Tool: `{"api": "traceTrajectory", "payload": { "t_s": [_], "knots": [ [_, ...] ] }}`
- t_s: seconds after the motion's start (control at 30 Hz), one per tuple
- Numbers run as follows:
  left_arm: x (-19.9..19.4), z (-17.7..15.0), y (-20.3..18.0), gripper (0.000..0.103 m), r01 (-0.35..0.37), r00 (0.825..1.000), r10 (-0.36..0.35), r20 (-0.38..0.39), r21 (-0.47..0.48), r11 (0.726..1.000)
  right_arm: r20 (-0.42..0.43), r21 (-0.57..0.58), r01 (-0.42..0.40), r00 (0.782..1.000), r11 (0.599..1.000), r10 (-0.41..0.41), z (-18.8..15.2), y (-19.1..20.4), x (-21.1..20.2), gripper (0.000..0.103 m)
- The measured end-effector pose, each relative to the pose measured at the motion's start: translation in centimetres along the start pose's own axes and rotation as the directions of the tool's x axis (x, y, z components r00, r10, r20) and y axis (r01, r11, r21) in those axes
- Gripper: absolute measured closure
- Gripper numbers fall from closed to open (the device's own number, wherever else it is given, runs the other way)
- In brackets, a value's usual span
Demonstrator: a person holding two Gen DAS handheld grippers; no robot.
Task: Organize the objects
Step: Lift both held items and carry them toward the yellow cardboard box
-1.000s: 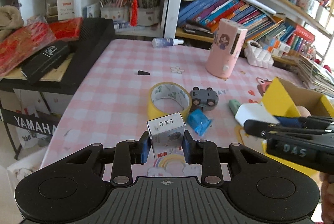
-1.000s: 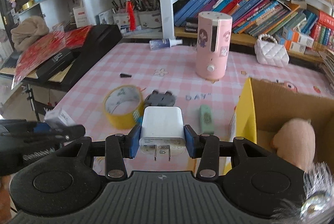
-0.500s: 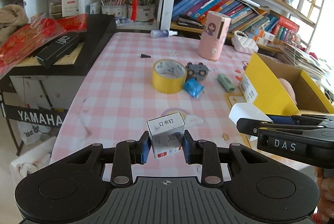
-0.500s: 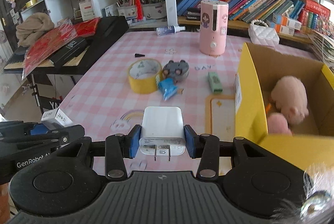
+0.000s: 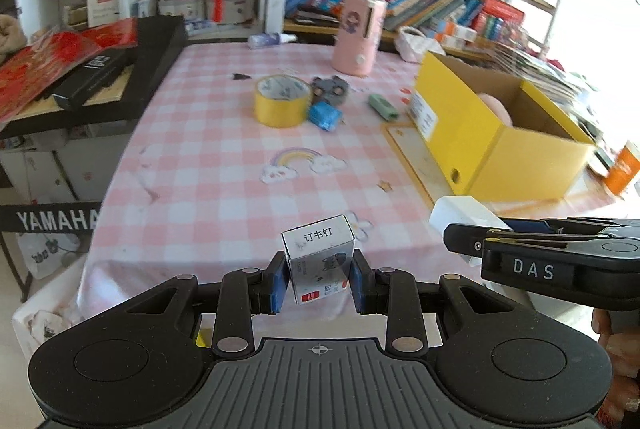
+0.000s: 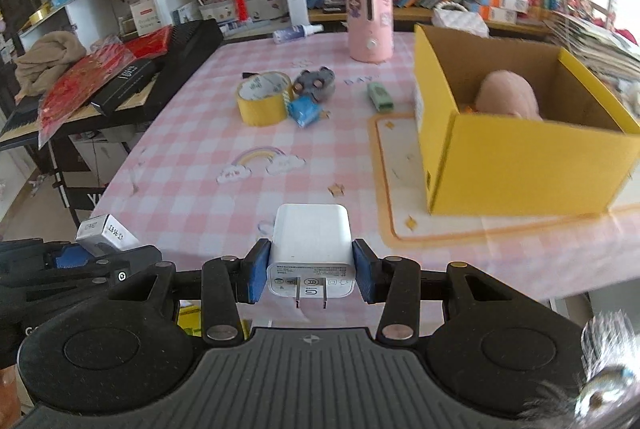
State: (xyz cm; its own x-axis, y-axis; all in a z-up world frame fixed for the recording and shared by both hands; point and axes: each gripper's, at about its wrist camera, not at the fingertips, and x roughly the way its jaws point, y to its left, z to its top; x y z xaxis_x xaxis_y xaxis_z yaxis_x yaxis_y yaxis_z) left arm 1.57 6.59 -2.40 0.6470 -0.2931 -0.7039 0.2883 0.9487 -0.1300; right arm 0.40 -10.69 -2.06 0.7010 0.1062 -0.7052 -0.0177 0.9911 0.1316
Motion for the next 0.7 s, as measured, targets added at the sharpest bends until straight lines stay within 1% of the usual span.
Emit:
{"api": "traceTrajectory", "payload": {
  "t_s": [0.2, 0.33, 0.5, 0.7],
  "knots": [
    [-0.2, -0.7, -2.0, 0.073, 0.058, 0.998, -0.057, -0.011, 0.067, 0.996, -0.007, 0.066, 0.052, 0.999, 0.996, -0.052, -2.1, -1.5, -1.8, 0.062],
    [-0.1, -0.8, -3.5, 0.073, 0.104, 0.994, -0.102, -0.023, 0.111, 0.988, -0.004, 0.113, 0.096, 0.995, 0.989, -0.096, -3.1, -2.9, -3.1, 0.062],
    [0.2, -1.0, -5.8, 0.073, 0.168, 0.986, -0.163, -0.041, 0.171, 0.971, -0.004, 0.167, 0.153, 0.988, 0.974, -0.154, -4.1, -4.7, -4.6, 0.062],
    [0.6, -0.7, -8.1, 0.073, 0.218, 0.976, -0.212, -0.051, 0.216, 0.952, -0.004, 0.219, 0.206, 0.978, 0.954, -0.21, -5.0, -6.7, -6.1, 0.062]
  ]
}}
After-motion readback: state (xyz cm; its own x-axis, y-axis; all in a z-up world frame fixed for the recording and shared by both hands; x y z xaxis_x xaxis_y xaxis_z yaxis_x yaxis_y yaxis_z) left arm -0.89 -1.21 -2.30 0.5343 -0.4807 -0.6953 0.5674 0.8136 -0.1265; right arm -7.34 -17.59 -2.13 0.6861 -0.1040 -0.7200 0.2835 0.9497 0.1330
